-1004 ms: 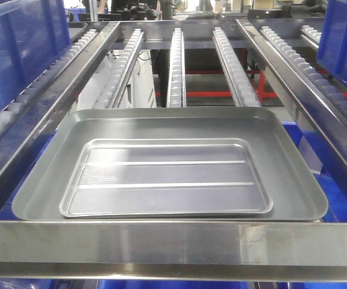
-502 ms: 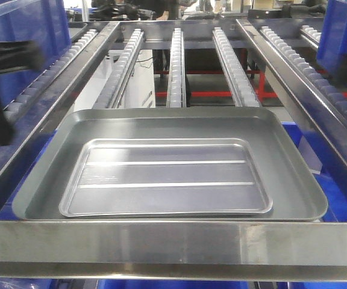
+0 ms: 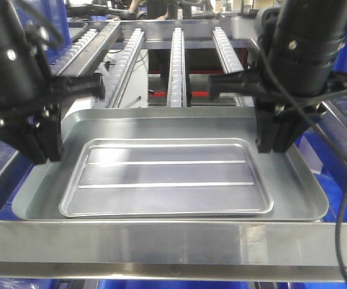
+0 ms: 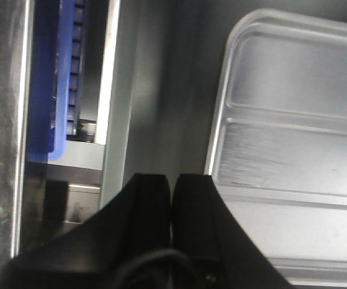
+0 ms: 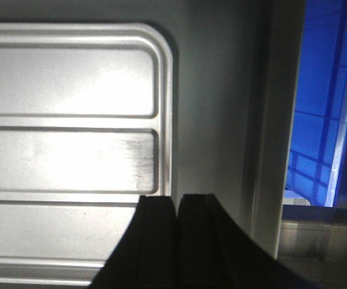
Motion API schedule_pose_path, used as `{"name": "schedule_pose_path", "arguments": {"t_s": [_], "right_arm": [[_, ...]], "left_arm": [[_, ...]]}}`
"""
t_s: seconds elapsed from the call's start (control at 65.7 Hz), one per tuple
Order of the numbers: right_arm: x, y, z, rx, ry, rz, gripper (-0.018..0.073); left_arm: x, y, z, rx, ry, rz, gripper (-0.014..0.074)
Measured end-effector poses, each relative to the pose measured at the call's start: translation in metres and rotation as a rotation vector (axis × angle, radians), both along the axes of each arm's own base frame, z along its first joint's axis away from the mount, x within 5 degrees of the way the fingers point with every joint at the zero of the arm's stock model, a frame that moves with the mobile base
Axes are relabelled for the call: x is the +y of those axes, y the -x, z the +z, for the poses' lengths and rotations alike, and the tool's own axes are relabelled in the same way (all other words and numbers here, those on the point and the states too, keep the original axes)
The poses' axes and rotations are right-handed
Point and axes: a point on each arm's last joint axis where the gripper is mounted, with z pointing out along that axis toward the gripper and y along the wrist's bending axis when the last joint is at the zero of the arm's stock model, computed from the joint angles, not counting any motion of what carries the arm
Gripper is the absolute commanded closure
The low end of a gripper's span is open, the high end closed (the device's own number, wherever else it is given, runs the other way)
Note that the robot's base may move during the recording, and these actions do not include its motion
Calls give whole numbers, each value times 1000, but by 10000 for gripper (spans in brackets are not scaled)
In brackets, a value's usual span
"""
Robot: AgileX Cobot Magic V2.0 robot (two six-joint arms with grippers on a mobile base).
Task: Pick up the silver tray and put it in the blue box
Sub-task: 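Lower both grippers over the tray's side rims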
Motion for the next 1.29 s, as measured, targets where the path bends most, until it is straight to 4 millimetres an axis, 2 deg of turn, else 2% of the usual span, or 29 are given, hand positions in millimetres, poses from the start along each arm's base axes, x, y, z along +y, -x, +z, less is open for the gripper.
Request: {"name": "schedule_pose_path", "arguments": {"t_s": [0.624,0.959,1.293], "right_arm": [[5,-2,-8,-29,-14,39,501],[4,-2,-8,-31,-4,62,501],[4,-2,-8,-31,-2,66,501]], "left_arm": [[-11,-5,-11,-17,-6,-26,602],[-25,-9,-13,1,-35,-49,602],[-24,-9,-13,-4,-49,-54,602]]}}
